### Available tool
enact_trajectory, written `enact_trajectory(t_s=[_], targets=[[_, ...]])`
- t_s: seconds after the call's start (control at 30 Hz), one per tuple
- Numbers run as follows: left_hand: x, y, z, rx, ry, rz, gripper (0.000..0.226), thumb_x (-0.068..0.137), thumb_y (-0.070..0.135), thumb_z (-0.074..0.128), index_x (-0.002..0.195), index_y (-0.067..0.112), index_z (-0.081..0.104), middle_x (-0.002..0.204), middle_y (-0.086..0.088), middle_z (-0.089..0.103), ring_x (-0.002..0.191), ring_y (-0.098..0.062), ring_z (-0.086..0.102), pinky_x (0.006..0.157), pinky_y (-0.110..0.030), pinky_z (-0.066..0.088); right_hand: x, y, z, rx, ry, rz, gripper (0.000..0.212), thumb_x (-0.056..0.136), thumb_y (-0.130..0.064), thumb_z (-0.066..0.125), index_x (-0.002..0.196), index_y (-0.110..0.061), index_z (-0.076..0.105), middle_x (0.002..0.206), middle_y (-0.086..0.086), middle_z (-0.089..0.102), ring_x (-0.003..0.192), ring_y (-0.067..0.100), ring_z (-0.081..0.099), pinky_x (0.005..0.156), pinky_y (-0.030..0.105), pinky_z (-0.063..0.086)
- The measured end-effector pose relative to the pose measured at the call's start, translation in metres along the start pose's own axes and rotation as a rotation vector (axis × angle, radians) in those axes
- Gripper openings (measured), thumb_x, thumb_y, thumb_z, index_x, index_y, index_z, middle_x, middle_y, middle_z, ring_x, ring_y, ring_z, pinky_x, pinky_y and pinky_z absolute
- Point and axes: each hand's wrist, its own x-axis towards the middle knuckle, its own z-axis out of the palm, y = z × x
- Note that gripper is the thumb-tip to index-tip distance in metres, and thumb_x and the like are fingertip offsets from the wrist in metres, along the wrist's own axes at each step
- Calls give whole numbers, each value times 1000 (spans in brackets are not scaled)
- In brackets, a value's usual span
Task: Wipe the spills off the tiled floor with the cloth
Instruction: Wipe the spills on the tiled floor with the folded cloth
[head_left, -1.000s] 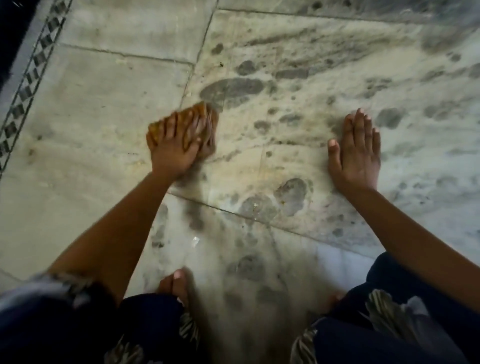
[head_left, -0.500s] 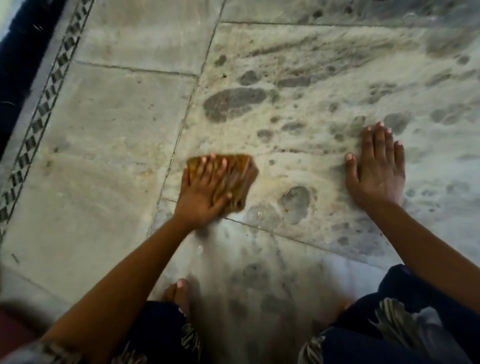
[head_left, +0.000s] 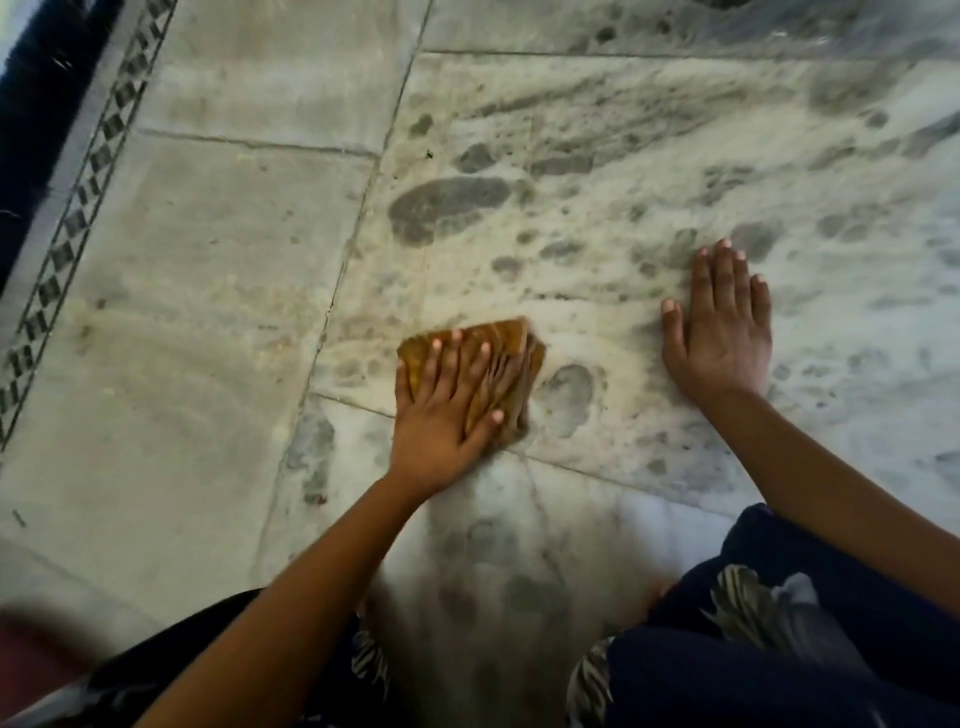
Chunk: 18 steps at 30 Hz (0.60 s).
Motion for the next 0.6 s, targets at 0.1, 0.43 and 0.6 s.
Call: enact_trajectory(t_s=[0.1, 0.43, 0.6], targets=[[19, -23, -10, 33, -44, 33, 71, 86, 67, 17, 148, 34, 5, 158, -1, 4, 145, -19, -1, 113, -52, 0, -1, 0, 0, -7, -23, 9, 67, 93, -44, 12, 150, -9, 8, 158, 11, 3, 146, 22, 1, 118, 36, -1], [62, 87, -5, 85, -16, 139, 63, 91, 56, 23, 149, 34, 14, 158, -5, 13, 146, -29, 8, 112, -60, -2, -29, 33, -12, -74, -43, 28, 64, 93, -45, 12, 151, -19, 10, 158, 8, 4, 146, 23, 0, 117, 41, -6], [22, 14, 0, 249, 14, 386, 58, 94, 55, 17, 148, 32, 16, 155, -6, 20, 142, -32, 18, 110, -58, 10, -40, 53, -15, -65, -26, 112, 64, 93, -46, 11, 151, -17, 7, 158, 9, 3, 146, 23, 0, 117, 41, -5]])
